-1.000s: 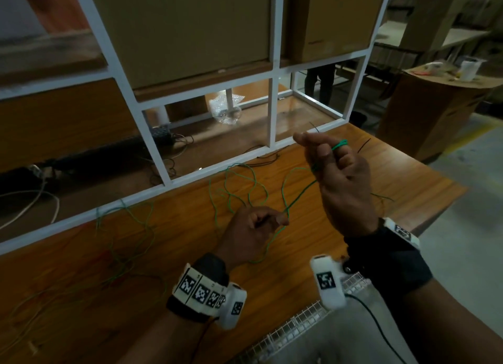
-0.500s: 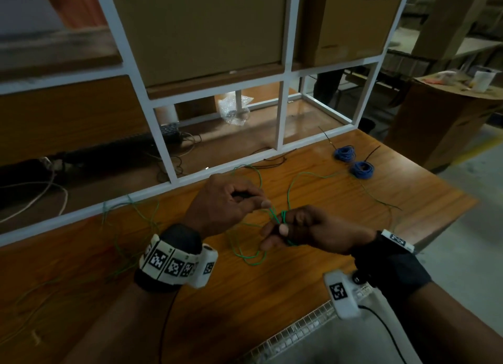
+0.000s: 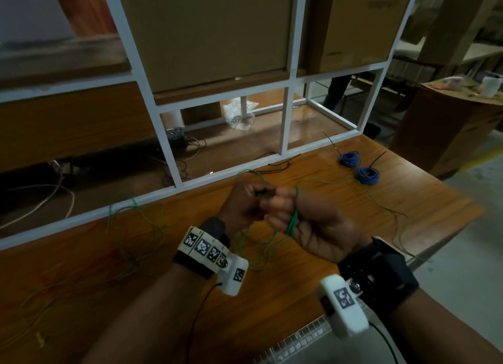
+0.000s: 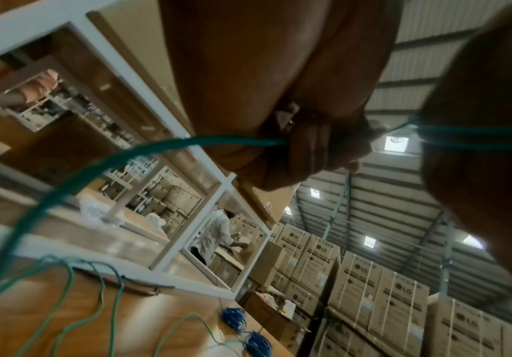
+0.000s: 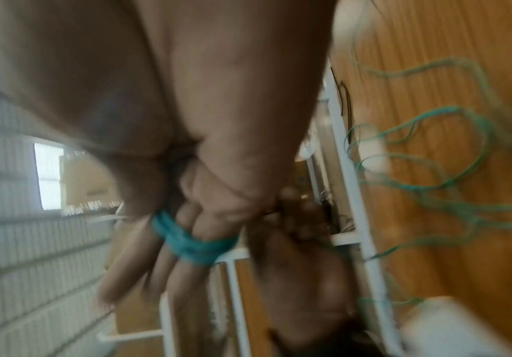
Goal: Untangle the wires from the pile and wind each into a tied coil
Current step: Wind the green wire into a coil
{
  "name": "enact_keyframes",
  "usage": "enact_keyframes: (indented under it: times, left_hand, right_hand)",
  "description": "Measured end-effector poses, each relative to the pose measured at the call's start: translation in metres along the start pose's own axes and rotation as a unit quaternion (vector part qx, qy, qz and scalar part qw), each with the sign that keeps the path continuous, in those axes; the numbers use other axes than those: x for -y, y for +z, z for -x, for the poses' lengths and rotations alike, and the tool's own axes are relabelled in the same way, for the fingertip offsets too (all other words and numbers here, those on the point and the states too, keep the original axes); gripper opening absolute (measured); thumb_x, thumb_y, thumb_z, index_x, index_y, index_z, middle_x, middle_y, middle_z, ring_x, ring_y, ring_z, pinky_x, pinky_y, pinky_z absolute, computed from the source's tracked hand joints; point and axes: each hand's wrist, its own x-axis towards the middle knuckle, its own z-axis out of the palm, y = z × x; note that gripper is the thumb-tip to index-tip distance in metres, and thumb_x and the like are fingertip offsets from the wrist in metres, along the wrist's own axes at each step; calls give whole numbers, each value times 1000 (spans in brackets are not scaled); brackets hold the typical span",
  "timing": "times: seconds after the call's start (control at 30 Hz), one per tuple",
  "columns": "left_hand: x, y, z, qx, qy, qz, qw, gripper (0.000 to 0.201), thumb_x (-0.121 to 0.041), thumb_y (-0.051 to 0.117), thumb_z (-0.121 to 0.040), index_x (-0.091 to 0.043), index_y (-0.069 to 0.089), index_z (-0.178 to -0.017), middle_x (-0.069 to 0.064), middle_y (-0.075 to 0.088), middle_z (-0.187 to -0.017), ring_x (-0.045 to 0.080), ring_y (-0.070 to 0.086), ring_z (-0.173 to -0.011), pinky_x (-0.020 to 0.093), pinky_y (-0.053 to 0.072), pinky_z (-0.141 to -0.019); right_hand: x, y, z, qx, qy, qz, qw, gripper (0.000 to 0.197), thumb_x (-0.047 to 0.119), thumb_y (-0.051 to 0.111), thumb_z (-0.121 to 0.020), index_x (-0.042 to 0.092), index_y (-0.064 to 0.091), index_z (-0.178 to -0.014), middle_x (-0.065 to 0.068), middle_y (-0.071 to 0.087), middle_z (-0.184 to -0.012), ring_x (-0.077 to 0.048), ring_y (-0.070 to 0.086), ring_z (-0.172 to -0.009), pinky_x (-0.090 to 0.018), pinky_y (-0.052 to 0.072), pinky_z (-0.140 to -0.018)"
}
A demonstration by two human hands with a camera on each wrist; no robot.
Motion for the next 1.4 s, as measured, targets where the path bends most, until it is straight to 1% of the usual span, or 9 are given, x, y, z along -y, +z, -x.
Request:
enact_keyframes:
  times: [0.3,0.43,0.5,0.63,0.8,1.0,1.17,1.33,1.4]
  left_hand:
    - [39,14,39,-12,-87,-74,993,23,-20,62,-97,2,71,-99,-5,53,-54,6,46,-48,20,37,-48]
    - [40,0,53,-23,-89,-84,992,20,-21,63,-96,-5,75,-97,-3,52,-57,8,43,-47,24,34,-48]
    - [34,-5,52,-39,-53,-163,984,18,-24,64,-95,-12,78,-94,-10,60,-61,4,50,-51,21,39,-52]
    - [9,-20,40,-29,18,-310,950,18,-35,62,-95,-25,77,-95,-15,73,-92,-1,65,-85,24,53,-74]
    - [-14,-39,21,-9,45,-339,940,16,-31,64,-94,-23,77,-88,-4,72,-79,10,63,-71,33,51,-63]
    - [-23,-31,-1,19,71,-289,955,13,-24,70,-91,-13,78,-92,-12,69,-76,-3,62,-67,14,47,-61]
    - [-22,-18,-19,11,44,-176,983,11,-18,72,-89,-9,77,-91,-4,72,-73,13,64,-65,32,56,-63]
    - [-19,4,-15,12,34,-93,995,15,-11,63,-95,-9,78,-94,11,73,-78,15,60,-68,21,50,-61]
    - [-17,13,-10,26,-11,-66,997,39,-1,54,-97,-26,75,-76,-8,72,-70,12,61,-69,21,52,-61]
  right_hand:
    - [37,-33,-20,-339,-250,140,896,36,18,30,-112,8,53,-138,-10,64,-140,-18,58,-132,-37,42,-116]
    - [33,-73,0,-480,-182,610,604,28,22,42,-109,18,65,-126,3,70,-122,-10,65,-99,-24,50,-83]
    - [21,-84,7,-425,-94,708,556,29,11,42,-107,17,65,-124,1,67,-126,-13,64,-107,-21,50,-81]
    - [-1,-97,21,-230,69,757,608,23,10,51,-104,15,70,-115,-1,71,-116,-21,68,-107,-27,48,-86]
    - [-22,-88,36,-134,197,507,828,57,53,55,-99,1,68,-117,-29,66,-102,-30,54,-88,-43,37,-80]
    - [-22,-46,38,-11,248,385,889,40,17,44,-109,-17,54,-127,-18,71,-125,-24,67,-114,-37,49,-101]
    - [-23,-16,29,44,206,262,942,34,20,56,-103,1,64,-131,-22,69,-122,-37,60,-118,-52,39,-108]
    - [-3,17,4,57,59,106,991,31,19,62,-100,6,67,-127,-11,74,-120,-23,66,-122,-38,45,-111]
    - [13,28,-12,53,-14,64,996,33,14,58,-102,2,61,-132,-16,69,-128,-25,64,-125,-39,47,-110]
